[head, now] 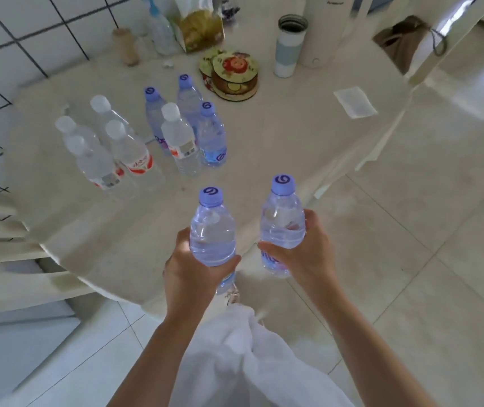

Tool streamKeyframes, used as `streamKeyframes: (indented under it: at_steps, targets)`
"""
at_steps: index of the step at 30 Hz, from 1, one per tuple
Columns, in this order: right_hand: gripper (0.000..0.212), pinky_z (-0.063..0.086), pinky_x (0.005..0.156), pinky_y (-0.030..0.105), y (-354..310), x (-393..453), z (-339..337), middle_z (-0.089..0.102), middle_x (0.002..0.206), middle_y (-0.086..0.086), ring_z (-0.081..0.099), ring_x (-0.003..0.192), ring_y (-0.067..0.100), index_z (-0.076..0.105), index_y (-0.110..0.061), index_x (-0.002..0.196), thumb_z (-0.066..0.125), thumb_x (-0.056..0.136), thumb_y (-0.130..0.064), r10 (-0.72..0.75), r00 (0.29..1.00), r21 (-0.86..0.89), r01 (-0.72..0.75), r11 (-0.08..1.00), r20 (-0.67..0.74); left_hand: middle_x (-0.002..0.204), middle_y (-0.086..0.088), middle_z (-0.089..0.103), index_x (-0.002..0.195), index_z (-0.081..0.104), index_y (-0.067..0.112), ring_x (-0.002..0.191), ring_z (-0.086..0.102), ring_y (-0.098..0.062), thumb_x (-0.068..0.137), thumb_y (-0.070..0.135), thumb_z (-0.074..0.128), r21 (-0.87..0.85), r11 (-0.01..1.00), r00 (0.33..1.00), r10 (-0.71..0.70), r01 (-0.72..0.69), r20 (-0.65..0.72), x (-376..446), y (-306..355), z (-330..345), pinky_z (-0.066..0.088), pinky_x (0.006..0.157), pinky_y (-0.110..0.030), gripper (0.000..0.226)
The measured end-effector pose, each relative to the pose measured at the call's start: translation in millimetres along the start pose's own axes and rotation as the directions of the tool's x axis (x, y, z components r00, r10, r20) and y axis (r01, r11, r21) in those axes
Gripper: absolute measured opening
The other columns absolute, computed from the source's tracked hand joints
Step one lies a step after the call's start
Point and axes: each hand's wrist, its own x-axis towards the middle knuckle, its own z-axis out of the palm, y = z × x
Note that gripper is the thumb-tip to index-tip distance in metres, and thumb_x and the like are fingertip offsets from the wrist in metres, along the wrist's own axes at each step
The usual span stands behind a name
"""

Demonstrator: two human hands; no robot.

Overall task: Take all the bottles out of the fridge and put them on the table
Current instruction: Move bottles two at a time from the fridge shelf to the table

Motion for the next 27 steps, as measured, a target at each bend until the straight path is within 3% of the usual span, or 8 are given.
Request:
streamKeyframes:
  at_steps: [5, 8, 11, 14, 17, 19, 22, 27]
  targets:
    - [0.061, 0.037, 0.055, 0.000, -24.2, 55.0, 32.6, 0.062, 0.078, -0.023, 0.058, 0.070, -0.011, 0.049, -0.038, 0.095, 0.088, 0.050, -0.030, -0.051, 0.998, 0.012, 0.051, 0.999, 0.032, 0.075, 0.020, 0.059, 0.103, 0.054, 0.022, 0.071, 0.060, -0.017, 0.052, 0.037, 0.091, -0.033, 0.999, 0.998, -0.041, 0.039, -0.044, 60.0, -1.7, 4.0, 0.041, 0.063, -0.024, 0.064]
    - [0.065, 0.039, 0.059, 0.002, -39.7, 86.3, 50.7, 0.060, 0.084, -0.037, 0.056, 0.076, -0.015, 0.047, -0.035, 0.100, 0.089, 0.052, -0.025, -0.103, 0.994, 0.006, 0.103, 0.995, 0.047, 0.069, 0.025, 0.058, 0.101, 0.055, 0.023, 0.064, 0.059, 0.000, 0.051, 0.033, 0.092, -0.060, 0.997, 0.996, -0.044, 0.039, -0.078, 95.5, -1.5, 5.1, 0.037, 0.056, -0.008, 0.064]
    - [0.067, 0.040, 0.061, 0.007, -51.6, 111.5, 64.7, 0.061, 0.084, -0.029, 0.058, 0.079, -0.013, 0.045, -0.036, 0.104, 0.088, 0.054, -0.025, -0.122, 0.990, 0.006, 0.121, 0.993, 0.066, 0.069, 0.028, 0.061, 0.099, 0.054, 0.024, 0.070, 0.059, 0.015, 0.050, 0.026, 0.094, -0.148, 0.988, 0.994, -0.057, 0.043, -0.095, 122.3, -1.8, 10.0, 0.038, 0.058, -0.001, 0.063]
    - [0.063, 0.039, 0.057, 0.005, -61.2, 137.2, 77.3, 0.063, 0.084, -0.020, 0.057, 0.073, -0.014, 0.048, -0.028, 0.106, 0.086, 0.056, -0.024, -0.111, 0.988, 0.008, 0.111, 0.994, 0.111, 0.081, 0.028, 0.059, 0.105, 0.055, 0.018, 0.074, 0.059, 0.014, 0.051, 0.020, 0.094, -0.200, 0.980, 0.990, -0.054, 0.027, -0.128, 144.4, -1.8, 19.3, 0.036, 0.063, 0.001, 0.067]
    - [0.053, 0.038, 0.054, 0.002, -71.6, 157.1, 84.2, 0.062, 0.075, -0.020, 0.055, 0.064, -0.015, 0.051, -0.036, 0.092, 0.082, 0.050, -0.027, -0.117, 0.985, 0.021, 0.115, 0.993, 0.125, 0.091, 0.012, 0.063, 0.107, 0.053, 0.017, 0.085, 0.062, -0.013, 0.051, 0.019, 0.094, -0.208, 0.977, 0.983, -0.076, 0.040, -0.167, 158.6, -0.4, 29.9, 0.042, 0.072, -0.018, 0.069]
    - [0.055, 0.038, 0.056, -0.001, -74.9, 165.7, 87.7, 0.062, 0.076, -0.031, 0.053, 0.064, -0.020, 0.047, -0.052, 0.085, 0.081, 0.049, -0.027, -0.183, 0.975, 0.025, 0.182, 0.983, 0.124, 0.099, 0.000, 0.064, 0.108, 0.054, 0.016, 0.091, 0.060, -0.028, 0.050, 0.016, 0.094, -0.193, 0.980, 0.978, -0.075, 0.037, -0.192, 165.2, 0.4, 37.5, 0.042, 0.075, -0.029, 0.070]
    - [0.068, 0.039, 0.058, 0.000, -74.7, 178.5, 95.5, 0.057, 0.086, -0.043, 0.056, 0.071, -0.017, 0.042, -0.063, 0.087, 0.084, 0.052, -0.023, -0.250, 0.956, 0.043, 0.246, 0.968, 0.154, 0.103, -0.002, 0.066, 0.110, 0.055, 0.017, 0.093, 0.060, -0.030, 0.052, 0.015, 0.094, -0.223, 0.974, 0.970, -0.099, 0.048, -0.223, 173.7, -1.2, 48.5, 0.048, 0.080, -0.039, 0.070]
    - [0.056, 0.042, 0.051, 0.011, -72.6, 199.7, 108.5, 0.059, 0.082, -0.029, 0.056, 0.073, 0.014, 0.046, -0.056, 0.085, 0.079, 0.053, -0.025, -0.357, 0.913, 0.055, 0.353, 0.934, 0.198, 0.107, 0.005, 0.068, 0.117, 0.052, 0.026, 0.095, 0.064, -0.025, 0.054, 0.025, 0.093, -0.252, 0.961, 0.938, -0.191, 0.117, -0.290, 180.2, -6.0, 65.1, 0.052, 0.082, -0.043, 0.075]
